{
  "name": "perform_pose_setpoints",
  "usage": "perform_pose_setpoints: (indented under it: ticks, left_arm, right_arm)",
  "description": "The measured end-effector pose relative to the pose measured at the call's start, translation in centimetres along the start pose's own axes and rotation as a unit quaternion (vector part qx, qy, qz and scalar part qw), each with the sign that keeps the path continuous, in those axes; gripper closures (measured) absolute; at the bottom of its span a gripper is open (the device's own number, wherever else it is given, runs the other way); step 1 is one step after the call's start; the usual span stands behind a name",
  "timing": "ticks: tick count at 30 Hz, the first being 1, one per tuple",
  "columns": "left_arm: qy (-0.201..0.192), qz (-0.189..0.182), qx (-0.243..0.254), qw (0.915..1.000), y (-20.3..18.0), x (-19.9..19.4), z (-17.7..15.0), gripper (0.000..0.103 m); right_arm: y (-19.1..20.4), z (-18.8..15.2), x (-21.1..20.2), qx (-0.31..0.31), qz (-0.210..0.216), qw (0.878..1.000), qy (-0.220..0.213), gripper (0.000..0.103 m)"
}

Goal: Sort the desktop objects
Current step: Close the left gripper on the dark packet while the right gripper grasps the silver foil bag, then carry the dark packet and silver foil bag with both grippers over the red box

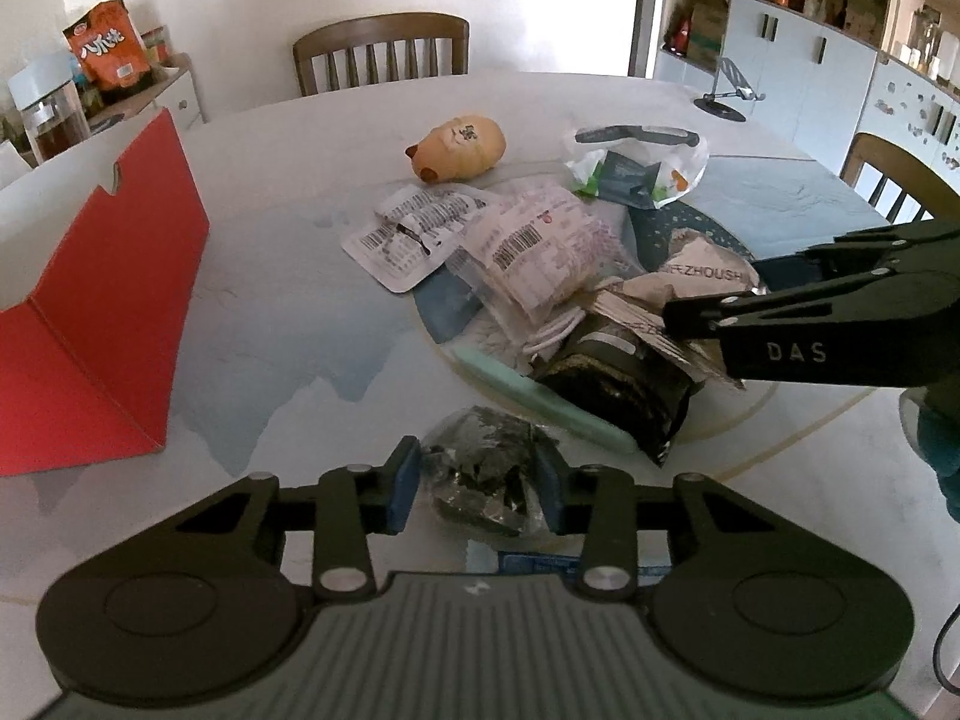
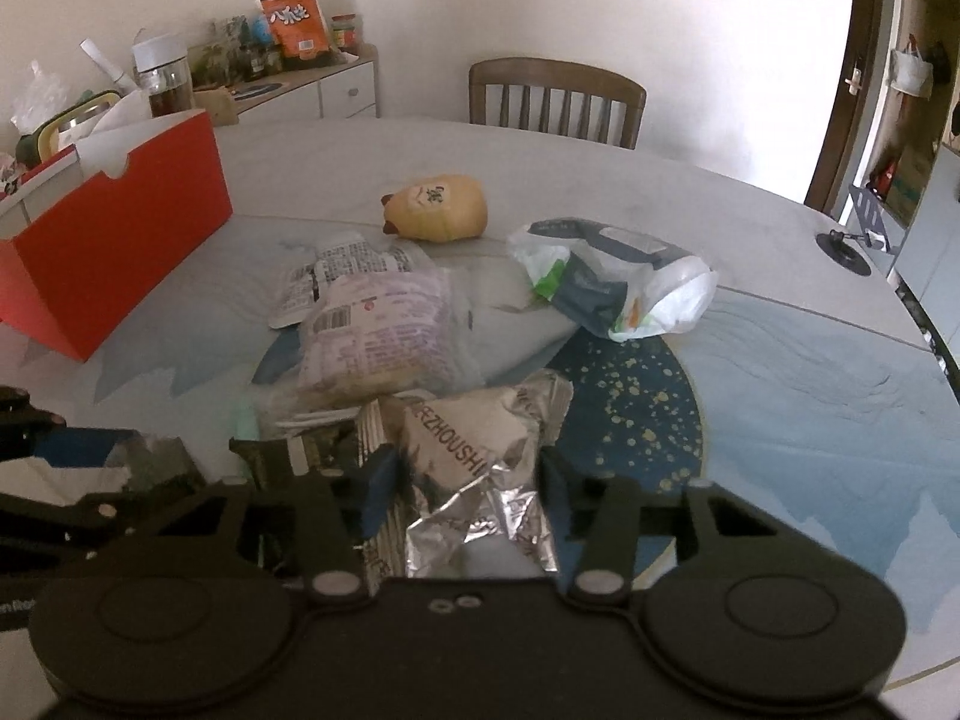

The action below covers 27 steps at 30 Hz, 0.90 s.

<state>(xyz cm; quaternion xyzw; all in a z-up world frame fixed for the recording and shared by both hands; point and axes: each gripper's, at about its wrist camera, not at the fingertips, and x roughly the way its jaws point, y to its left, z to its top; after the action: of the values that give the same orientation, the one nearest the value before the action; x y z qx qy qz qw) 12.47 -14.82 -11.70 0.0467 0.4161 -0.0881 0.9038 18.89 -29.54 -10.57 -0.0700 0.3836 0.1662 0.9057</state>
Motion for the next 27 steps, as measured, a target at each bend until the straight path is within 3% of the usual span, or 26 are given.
perform_pose_setpoints:
  ticks: [12, 27]
  left_arm:
    - [-0.013, 0.001, -0.012, 0.9998, -0.1, -2.7, 1.2, 0.065]
    - [-0.026, 0.017, -0.029, 0.9991, -1.4, -7.2, 2.7, 0.064]
  right_arm:
    - [-0.8, 0.7, -3.0, 0.005, 0.003, 1.0, 0.004, 0.055]
    - [-0.4, 1.2, -7.9, -0.041, 0.025, 0.999, 0.01, 0.055]
